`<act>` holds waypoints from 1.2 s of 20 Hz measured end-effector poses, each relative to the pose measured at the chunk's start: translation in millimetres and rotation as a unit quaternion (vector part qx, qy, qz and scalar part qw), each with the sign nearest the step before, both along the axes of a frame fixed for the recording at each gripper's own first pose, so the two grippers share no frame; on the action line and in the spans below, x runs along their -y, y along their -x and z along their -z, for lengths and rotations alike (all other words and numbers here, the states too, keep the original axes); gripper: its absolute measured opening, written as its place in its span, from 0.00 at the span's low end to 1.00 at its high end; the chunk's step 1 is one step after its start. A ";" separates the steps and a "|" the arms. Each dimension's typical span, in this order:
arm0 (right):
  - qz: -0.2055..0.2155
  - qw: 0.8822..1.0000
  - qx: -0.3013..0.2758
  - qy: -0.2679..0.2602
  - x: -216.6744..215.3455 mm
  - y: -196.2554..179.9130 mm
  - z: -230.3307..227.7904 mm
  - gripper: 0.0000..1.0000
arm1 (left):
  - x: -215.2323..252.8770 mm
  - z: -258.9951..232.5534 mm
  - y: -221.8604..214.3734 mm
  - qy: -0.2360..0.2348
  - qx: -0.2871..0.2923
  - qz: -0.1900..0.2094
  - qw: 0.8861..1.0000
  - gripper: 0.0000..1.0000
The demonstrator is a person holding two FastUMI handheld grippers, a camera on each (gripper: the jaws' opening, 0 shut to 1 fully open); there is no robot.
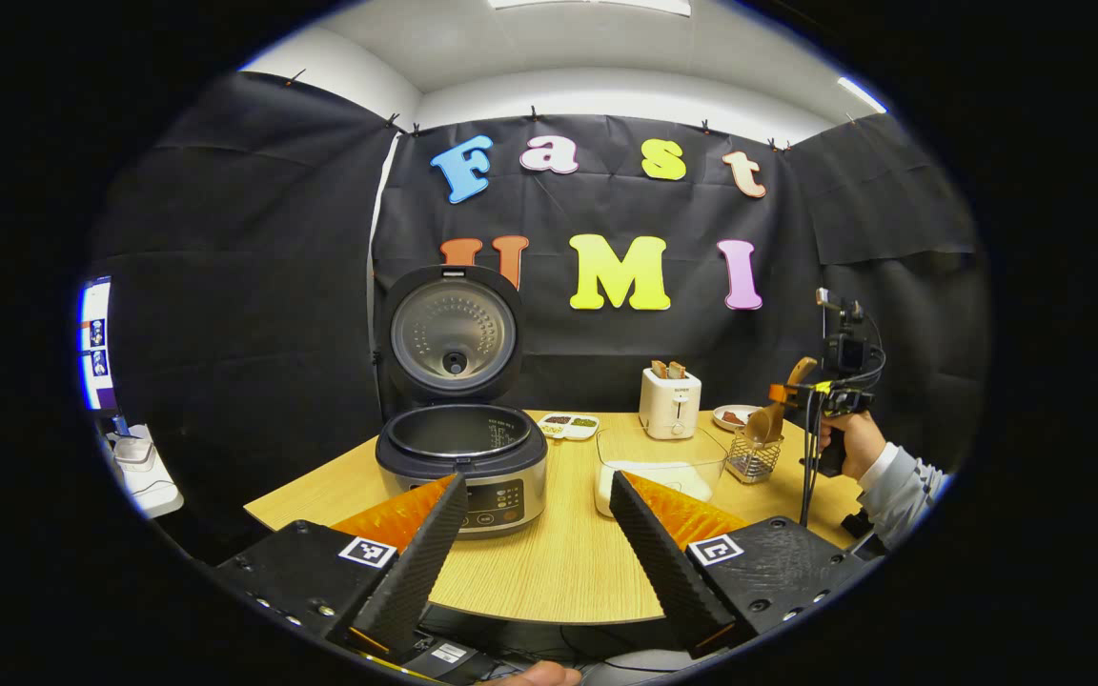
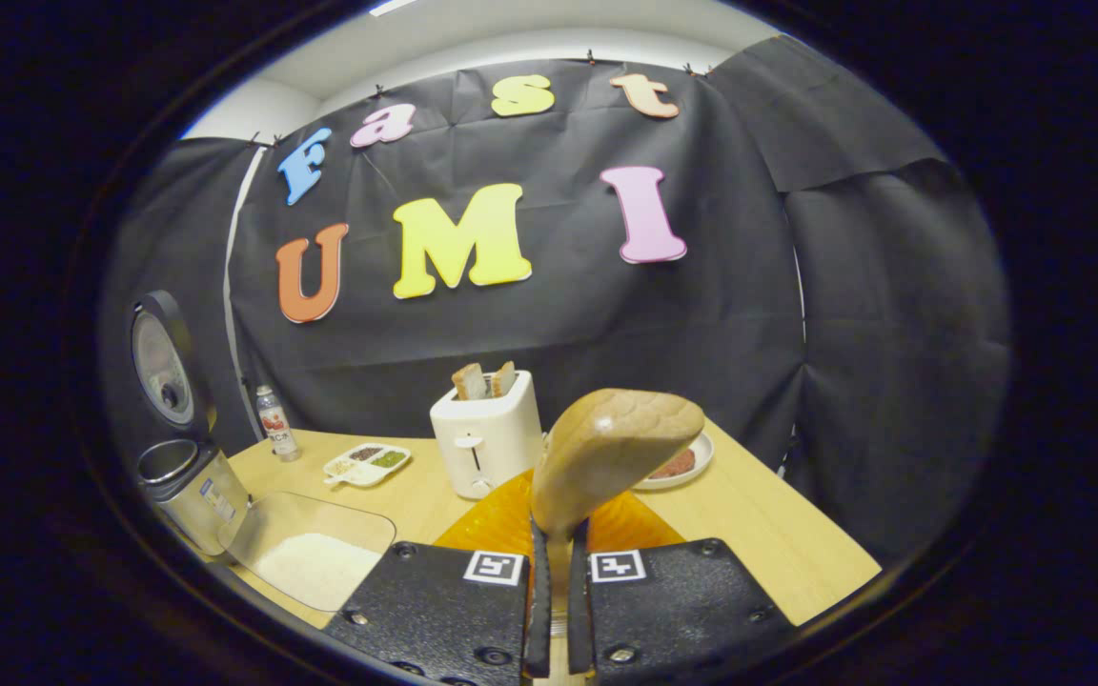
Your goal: Close the left gripper, press the button to open the rice cooker; take a wooden spoon from the chopstick holder with the right hand, scoop a spoonful of rice and pour it into the rice cooker, then put the wooden spoon back into the chopstick holder.
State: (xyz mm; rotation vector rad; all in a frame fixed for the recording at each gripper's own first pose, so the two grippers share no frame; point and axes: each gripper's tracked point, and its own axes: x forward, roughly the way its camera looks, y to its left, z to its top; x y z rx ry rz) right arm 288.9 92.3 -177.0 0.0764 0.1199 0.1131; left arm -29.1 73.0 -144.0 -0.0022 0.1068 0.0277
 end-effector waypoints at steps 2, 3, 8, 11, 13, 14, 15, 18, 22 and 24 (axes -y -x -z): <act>0.003 1.000 0.022 0.008 -5.1 10.6 -22.1 0.12 | -3.0 2.3 3.2 -0.001 -0.001 0.000 1.000 0.96; 0.001 1.000 0.030 0.008 -11.2 16.1 -32.0 0.12 | -3.3 2.7 6.7 -0.001 0.000 0.001 1.000 0.96; -0.040 0.998 0.042 0.005 -69.1 36.6 -54.6 0.12 | -7.1 -6.0 15.4 -0.005 0.011 0.006 1.000 0.96; -0.062 0.997 0.036 0.003 -107.8 42.4 -50.9 0.12 | -12.4 -12.2 21.3 -0.004 0.021 0.007 1.000 0.96; -0.077 0.997 0.025 0.004 -134.0 44.4 -41.0 0.12 | -15.0 -15.6 27.3 -0.002 0.026 0.007 1.000 0.96; -0.082 0.996 0.017 0.005 -145.3 44.3 -33.0 0.12 | -17.4 -16.3 29.3 0.000 0.027 0.007 1.000 0.96; -0.087 0.996 0.010 0.005 -155.8 43.8 -25.2 0.12 | -20.0 -17.2 32.3 0.001 0.029 0.006 1.000 0.96; -0.097 0.995 -0.023 0.007 -182.1 38.9 7.4 0.12 | -27.8 -17.9 37.4 0.002 0.031 0.000 1.000 0.96; -0.090 0.993 -0.057 0.042 -197.6 25.3 48.2 0.12 | -34.7 -18.2 42.2 0.006 0.034 -0.003 0.999 0.96; -0.075 0.993 -0.071 0.054 -192.2 18.8 64.0 0.12 | -37.2 -16.9 45.0 0.006 0.033 -0.002 0.999 0.96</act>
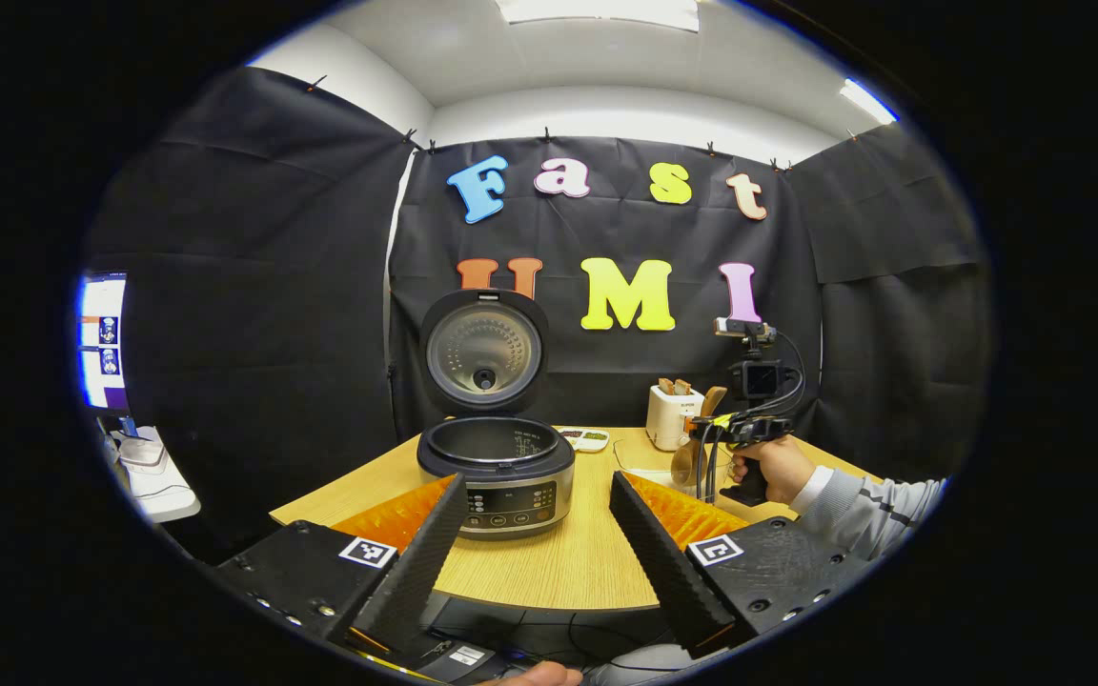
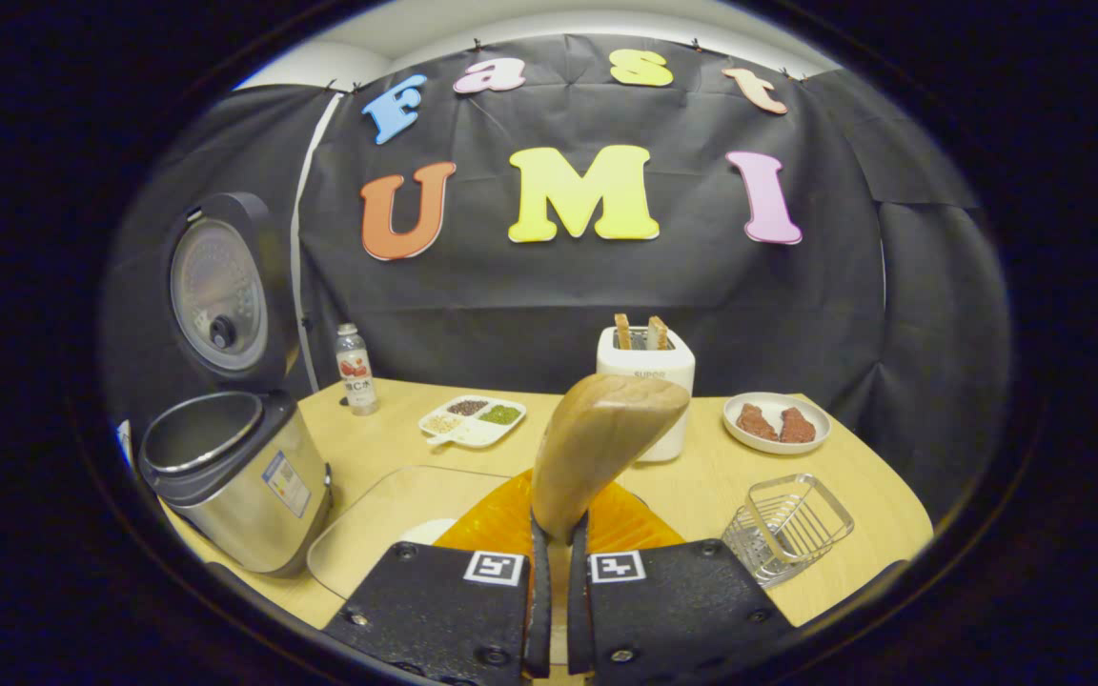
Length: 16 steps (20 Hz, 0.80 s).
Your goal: Close the left gripper, press the button to open the rice cooker; take a wooden spoon from the chopstick holder with the right hand, scoop a spoonful of rice and pour it into the rice cooker, then put the wooden spoon back into the chopstick holder.
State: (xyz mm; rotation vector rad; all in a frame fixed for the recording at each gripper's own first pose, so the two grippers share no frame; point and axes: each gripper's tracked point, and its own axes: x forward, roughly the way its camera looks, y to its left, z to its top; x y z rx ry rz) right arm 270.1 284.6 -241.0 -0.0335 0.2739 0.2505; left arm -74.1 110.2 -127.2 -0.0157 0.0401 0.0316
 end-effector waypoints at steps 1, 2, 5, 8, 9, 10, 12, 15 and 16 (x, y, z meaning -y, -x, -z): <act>0.009 1.000 -0.009 0.007 3.9 -2.0 7.5 0.12 | -0.4 -0.1 -0.5 -0.001 0.000 0.000 1.000 0.96; 0.013 1.000 -0.017 0.010 5.3 -1.9 14.9 0.12 | -0.8 -1.7 -0.4 -0.002 0.000 0.000 1.000 0.96; 0.007 0.998 -0.052 -0.018 -0.9 8.9 25.7 0.12 | 2.0 -2.7 0.0 -0.001 0.001 0.005 1.000 0.96; -0.017 0.988 -0.111 -0.101 -17.5 25.1 36.1 0.12 | 9.9 -2.6 -3.1 -0.001 0.000 0.012 1.000 0.96; -0.023 0.984 -0.127 -0.126 -23.4 26.7 36.1 0.12 | 11.7 -3.4 -4.1 -0.003 -0.001 0.013 1.000 0.96; -0.021 0.980 -0.137 -0.142 -24.5 27.5 34.1 0.12 | 13.1 -2.4 -4.2 -0.005 -0.001 0.014 1.000 0.96; -0.019 0.974 -0.152 -0.165 -26.1 24.3 34.1 0.12 | 14.4 -2.3 -4.5 -0.006 -0.002 0.014 1.000 0.96; -0.026 0.964 -0.176 -0.198 -32.5 22.3 36.6 0.12 | 13.1 1.2 -6.9 -0.003 -0.006 0.012 1.000 0.96; -0.025 0.960 -0.185 -0.211 -32.8 20.8 36.9 0.12 | 11.6 1.9 -8.4 -0.001 -0.008 0.010 1.000 0.96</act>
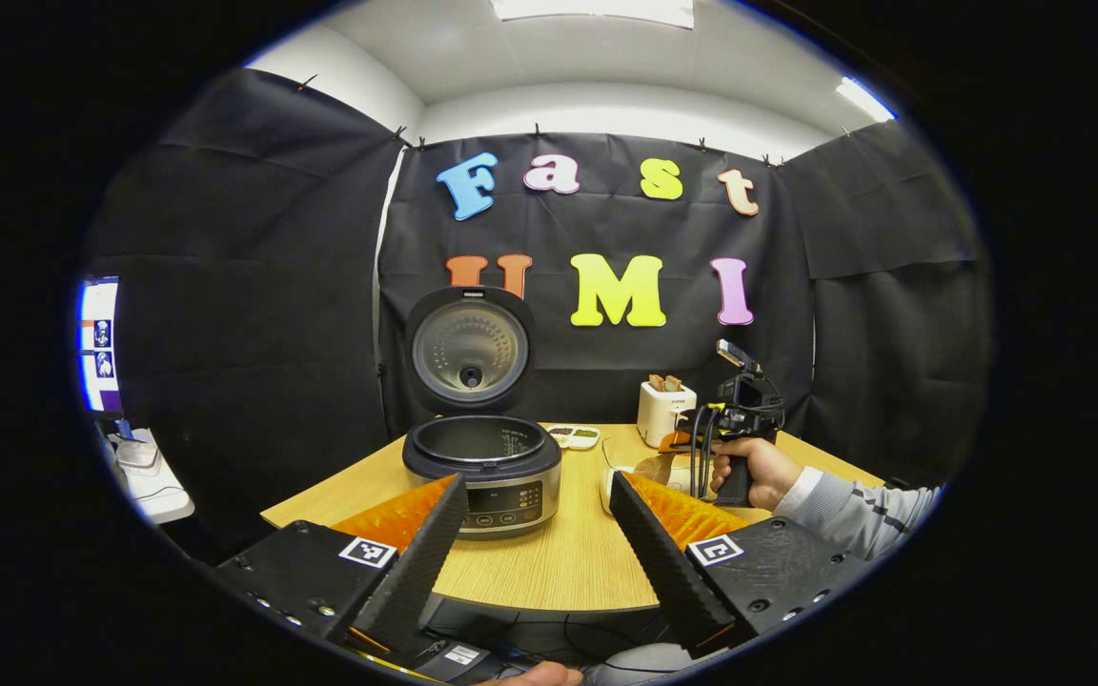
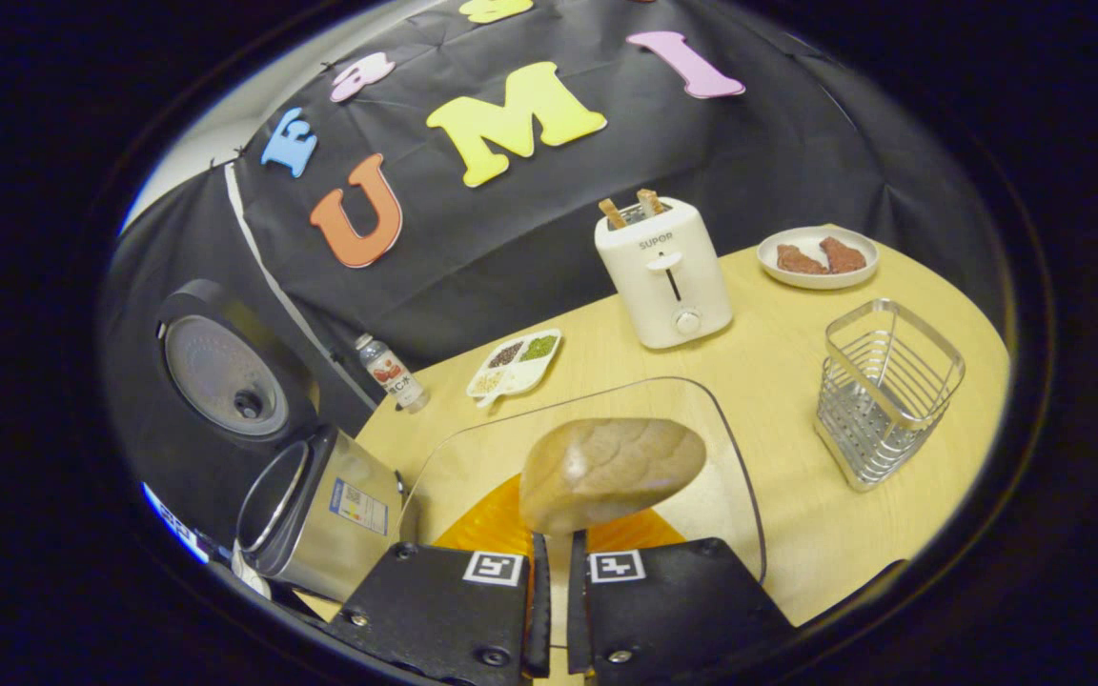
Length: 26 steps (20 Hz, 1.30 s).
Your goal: Close the left gripper, press the button to open the rice cooker; take a wooden spoon from the chopstick holder with the right hand, scoop a spoonful of rice and pour it into the rice cooker, then put the wooden spoon back into the chopstick holder.
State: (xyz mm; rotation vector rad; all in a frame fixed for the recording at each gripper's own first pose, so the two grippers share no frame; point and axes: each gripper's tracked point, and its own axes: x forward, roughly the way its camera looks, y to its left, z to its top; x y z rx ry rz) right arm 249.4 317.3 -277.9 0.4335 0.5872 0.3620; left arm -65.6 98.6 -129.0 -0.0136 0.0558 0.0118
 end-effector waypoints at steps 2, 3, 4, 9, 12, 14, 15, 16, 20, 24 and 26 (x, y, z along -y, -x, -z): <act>0.000 0.999 -0.028 -0.040 -0.7 -2.3 1.5 0.12 | -0.7 2.7 -0.9 0.004 -0.004 -0.002 1.000 0.96; 0.000 0.997 -0.040 -0.069 -0.7 -4.6 -1.0 0.12 | -1.6 4.1 -2.1 0.005 -0.005 -0.002 1.000 0.96; -0.009 0.994 -0.053 -0.094 -5.3 -3.1 -2.0 0.12 | -3.0 4.6 -2.8 0.004 -0.006 -0.004 1.000 0.96; -0.009 0.981 -0.090 -0.173 -7.6 0.2 -11.2 0.12 | -12.7 9.4 -0.8 -0.004 -0.012 -0.015 1.000 0.96; 0.008 0.971 -0.094 -0.219 7.7 -0.1 -20.3 0.12 | -15.3 10.1 0.3 -0.001 -0.015 -0.018 1.000 0.96; 0.021 0.967 -0.087 -0.236 21.6 -1.8 -27.4 0.12 | -15.9 7.2 1.6 -0.001 -0.014 -0.019 1.000 0.96; 0.026 0.965 -0.084 -0.246 28.6 -1.7 -30.7 0.12 | -15.5 6.2 1.7 -0.003 -0.013 -0.019 1.000 0.96; 0.031 0.962 -0.084 -0.258 34.4 -1.3 -34.2 0.12 | -13.7 5.6 1.5 -0.004 -0.012 -0.018 1.000 0.96; 0.037 0.930 -0.107 -0.351 48.5 4.8 -55.4 0.12 | -8.7 8.8 3.0 -0.005 -0.014 -0.013 1.000 0.96; 0.002 0.872 -0.149 -0.467 37.2 16.4 -83.1 0.12 | -7.0 9.1 3.1 -0.008 -0.016 -0.010 1.000 0.96; -0.018 0.857 -0.158 -0.490 26.5 22.6 -94.6 0.11 | -8.5 7.6 6.3 -0.011 -0.014 -0.011 1.000 0.96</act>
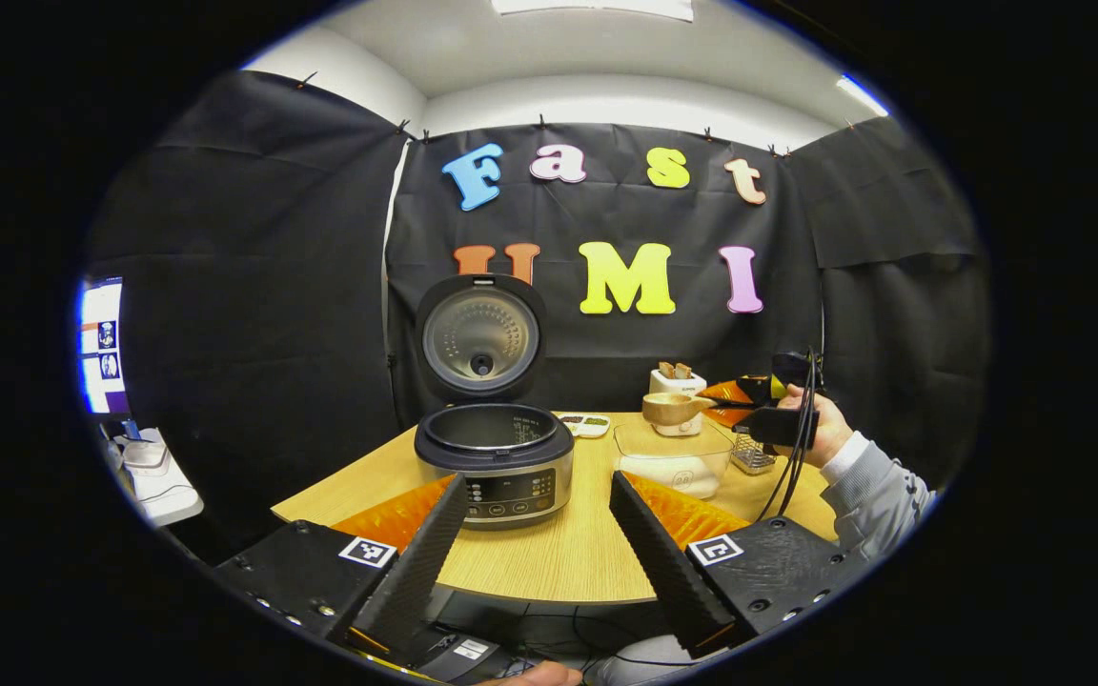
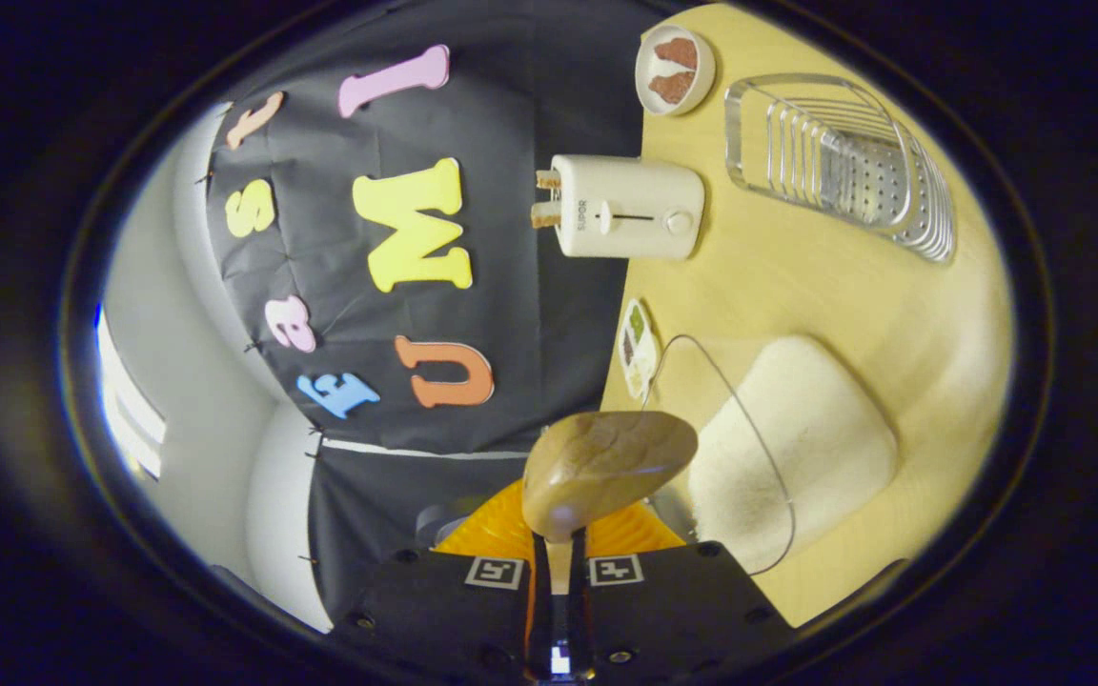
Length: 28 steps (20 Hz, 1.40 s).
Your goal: Close the left gripper, press the button to open the rice cooker; take a wooden spoon from the chopstick holder with the right hand, scoop a spoonful of rice and pour it into the rice cooker, then put the wooden spoon back into the chopstick holder.
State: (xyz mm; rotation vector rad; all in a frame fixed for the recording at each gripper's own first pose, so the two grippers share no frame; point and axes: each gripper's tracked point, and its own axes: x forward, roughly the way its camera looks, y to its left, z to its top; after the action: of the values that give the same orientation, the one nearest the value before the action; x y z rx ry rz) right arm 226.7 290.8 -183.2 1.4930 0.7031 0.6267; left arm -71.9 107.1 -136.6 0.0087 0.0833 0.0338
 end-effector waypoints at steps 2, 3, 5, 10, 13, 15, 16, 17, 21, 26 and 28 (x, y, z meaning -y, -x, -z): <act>-0.013 1.000 0.009 0.002 -13.0 8.0 -8.5 0.12 | -3.4 -1.8 2.1 -0.001 0.003 -0.001 1.000 0.96; -0.016 1.000 0.014 0.009 -20.2 10.0 -12.9 0.11 | -5.9 -2.8 4.2 0.000 0.004 -0.002 1.000 0.96; -0.025 0.999 0.028 0.024 -35.2 17.2 -26.8 0.11 | -10.8 -4.1 8.0 0.005 0.006 -0.004 1.000 0.96; -0.041 0.991 0.072 0.110 -84.2 30.0 -49.8 0.12 | -24.8 -1.2 16.7 0.013 0.007 -0.007 1.000 0.96; -0.052 0.978 0.103 0.175 -119.8 35.0 -58.6 0.11 | -31.5 -2.3 23.9 0.012 0.011 -0.009 1.000 0.96; -0.060 0.969 0.119 0.210 -143.2 40.5 -64.5 0.12 | -34.9 0.1 25.0 0.015 0.011 -0.010 1.000 0.96; -0.064 0.964 0.128 0.226 -155.1 43.1 -68.2 0.12 | -36.9 0.0 26.4 0.016 0.012 -0.011 1.000 0.96; -0.068 0.958 0.138 0.243 -167.5 43.9 -69.9 0.12 | -38.4 0.6 28.6 0.017 0.011 -0.012 1.000 0.96; -0.068 0.930 0.185 0.309 -205.6 46.8 -76.2 0.12 | -46.4 3.4 33.7 0.019 0.014 -0.013 1.000 0.96; -0.057 0.873 0.248 0.417 -237.4 46.4 -69.3 0.12 | -59.6 6.3 42.4 0.032 0.020 -0.017 0.999 0.96; -0.050 0.849 0.271 0.450 -247.1 45.7 -65.6 0.12 | -64.4 7.3 44.1 0.036 0.019 -0.021 0.999 0.95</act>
State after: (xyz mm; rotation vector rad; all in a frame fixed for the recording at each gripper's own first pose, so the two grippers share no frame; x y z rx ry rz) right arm 181.0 537.9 -117.6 0.3710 0.5077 0.6262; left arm -116.0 171.5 -143.9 -0.0662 0.0471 0.0723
